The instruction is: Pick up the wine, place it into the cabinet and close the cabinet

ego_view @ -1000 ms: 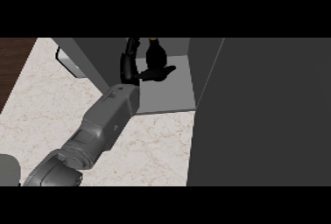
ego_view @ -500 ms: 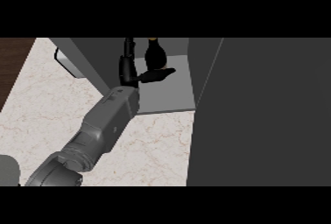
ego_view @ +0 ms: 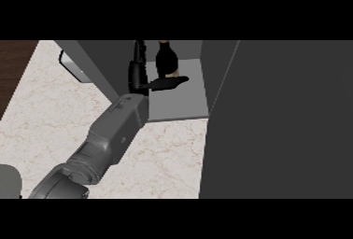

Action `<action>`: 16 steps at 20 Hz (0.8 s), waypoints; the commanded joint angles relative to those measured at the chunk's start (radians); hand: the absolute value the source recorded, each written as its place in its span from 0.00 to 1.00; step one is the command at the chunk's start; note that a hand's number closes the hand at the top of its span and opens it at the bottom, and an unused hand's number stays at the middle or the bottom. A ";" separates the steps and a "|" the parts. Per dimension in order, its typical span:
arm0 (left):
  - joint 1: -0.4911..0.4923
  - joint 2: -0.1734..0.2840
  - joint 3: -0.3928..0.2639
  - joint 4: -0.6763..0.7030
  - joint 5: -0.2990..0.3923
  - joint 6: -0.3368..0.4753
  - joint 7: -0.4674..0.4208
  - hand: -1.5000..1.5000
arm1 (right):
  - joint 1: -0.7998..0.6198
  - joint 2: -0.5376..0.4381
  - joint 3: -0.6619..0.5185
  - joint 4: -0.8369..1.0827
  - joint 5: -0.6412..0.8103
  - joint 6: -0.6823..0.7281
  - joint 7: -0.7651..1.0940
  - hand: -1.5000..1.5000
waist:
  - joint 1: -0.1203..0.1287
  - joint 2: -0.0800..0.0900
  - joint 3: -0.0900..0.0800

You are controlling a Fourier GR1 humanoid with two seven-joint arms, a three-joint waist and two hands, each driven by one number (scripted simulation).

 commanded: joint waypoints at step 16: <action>0.056 0.000 -0.008 -0.021 0.058 -0.158 -0.039 0.00 | 0.014 0.005 0.037 -0.013 -0.018 -0.025 0.006 0.00 | 0.008 -0.011 -0.002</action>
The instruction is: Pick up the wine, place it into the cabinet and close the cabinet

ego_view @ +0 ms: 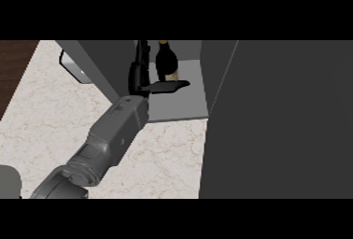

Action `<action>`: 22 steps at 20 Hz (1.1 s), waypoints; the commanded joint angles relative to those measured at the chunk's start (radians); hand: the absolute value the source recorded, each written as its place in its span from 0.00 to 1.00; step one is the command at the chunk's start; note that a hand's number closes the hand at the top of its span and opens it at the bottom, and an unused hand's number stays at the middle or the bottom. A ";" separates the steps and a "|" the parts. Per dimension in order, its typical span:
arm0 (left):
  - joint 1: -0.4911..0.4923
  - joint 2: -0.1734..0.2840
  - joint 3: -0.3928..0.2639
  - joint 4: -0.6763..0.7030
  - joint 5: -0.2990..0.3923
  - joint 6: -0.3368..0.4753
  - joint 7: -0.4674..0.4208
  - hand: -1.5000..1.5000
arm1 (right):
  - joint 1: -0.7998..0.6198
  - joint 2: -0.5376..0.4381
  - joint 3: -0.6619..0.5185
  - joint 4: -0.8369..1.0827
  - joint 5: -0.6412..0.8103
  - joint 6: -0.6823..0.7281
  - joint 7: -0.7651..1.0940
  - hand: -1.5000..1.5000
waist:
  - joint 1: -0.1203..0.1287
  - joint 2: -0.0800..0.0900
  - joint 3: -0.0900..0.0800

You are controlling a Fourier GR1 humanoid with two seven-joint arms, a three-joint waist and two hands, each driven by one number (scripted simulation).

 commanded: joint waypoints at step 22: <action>0.463 0.001 -0.561 -0.651 0.311 0.230 0.099 0.00 | 0.099 -0.023 -0.042 -0.112 -0.013 -0.016 0.022 0.00 | 0.072 -0.026 0.001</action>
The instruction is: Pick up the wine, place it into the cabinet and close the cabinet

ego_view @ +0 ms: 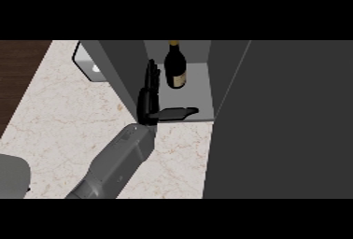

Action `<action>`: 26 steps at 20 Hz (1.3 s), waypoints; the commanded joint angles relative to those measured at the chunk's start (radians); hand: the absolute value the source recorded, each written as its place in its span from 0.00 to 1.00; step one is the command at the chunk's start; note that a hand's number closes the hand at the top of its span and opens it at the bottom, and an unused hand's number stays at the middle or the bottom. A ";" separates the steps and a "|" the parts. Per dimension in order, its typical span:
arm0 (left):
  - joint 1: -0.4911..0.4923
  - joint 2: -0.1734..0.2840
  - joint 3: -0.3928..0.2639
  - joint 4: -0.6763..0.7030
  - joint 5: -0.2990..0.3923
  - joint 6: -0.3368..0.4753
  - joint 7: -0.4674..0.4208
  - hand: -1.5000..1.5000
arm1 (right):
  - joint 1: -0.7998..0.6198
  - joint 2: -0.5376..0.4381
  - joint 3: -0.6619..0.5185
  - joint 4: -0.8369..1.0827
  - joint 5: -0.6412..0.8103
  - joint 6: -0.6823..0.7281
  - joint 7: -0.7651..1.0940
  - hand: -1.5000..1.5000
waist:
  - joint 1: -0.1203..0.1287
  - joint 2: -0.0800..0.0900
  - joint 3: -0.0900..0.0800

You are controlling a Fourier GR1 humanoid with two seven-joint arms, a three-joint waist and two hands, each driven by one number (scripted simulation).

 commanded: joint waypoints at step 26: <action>0.715 0.187 -0.349 -1.117 -0.257 0.328 0.202 0.00 | -0.054 -0.037 -0.028 -0.132 -0.066 -0.023 0.168 0.00 | 0.034 0.001 -0.001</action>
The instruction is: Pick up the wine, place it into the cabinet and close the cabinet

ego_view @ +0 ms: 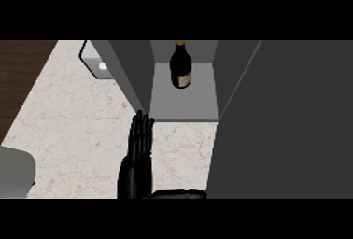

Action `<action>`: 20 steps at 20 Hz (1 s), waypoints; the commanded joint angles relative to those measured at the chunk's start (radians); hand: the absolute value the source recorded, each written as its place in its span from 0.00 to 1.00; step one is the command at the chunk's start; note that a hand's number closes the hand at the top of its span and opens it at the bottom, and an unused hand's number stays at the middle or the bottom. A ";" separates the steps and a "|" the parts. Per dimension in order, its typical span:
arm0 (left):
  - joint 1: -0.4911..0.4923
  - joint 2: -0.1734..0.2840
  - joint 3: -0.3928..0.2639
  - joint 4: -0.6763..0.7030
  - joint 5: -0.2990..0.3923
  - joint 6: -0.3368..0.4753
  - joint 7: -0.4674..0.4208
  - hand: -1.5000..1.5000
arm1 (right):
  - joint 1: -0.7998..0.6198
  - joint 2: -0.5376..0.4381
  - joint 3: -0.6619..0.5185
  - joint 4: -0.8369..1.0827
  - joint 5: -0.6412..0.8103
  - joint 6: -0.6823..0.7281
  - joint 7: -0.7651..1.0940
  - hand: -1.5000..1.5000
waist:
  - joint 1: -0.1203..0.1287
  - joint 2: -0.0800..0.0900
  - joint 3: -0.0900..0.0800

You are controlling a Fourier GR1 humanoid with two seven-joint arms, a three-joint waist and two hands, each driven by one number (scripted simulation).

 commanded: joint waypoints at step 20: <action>0.354 0.418 0.137 -0.417 0.070 -0.294 -0.011 0.00 | 0.204 0.047 0.211 -0.092 -0.190 0.116 0.104 1.00 | -0.002 -0.002 0.000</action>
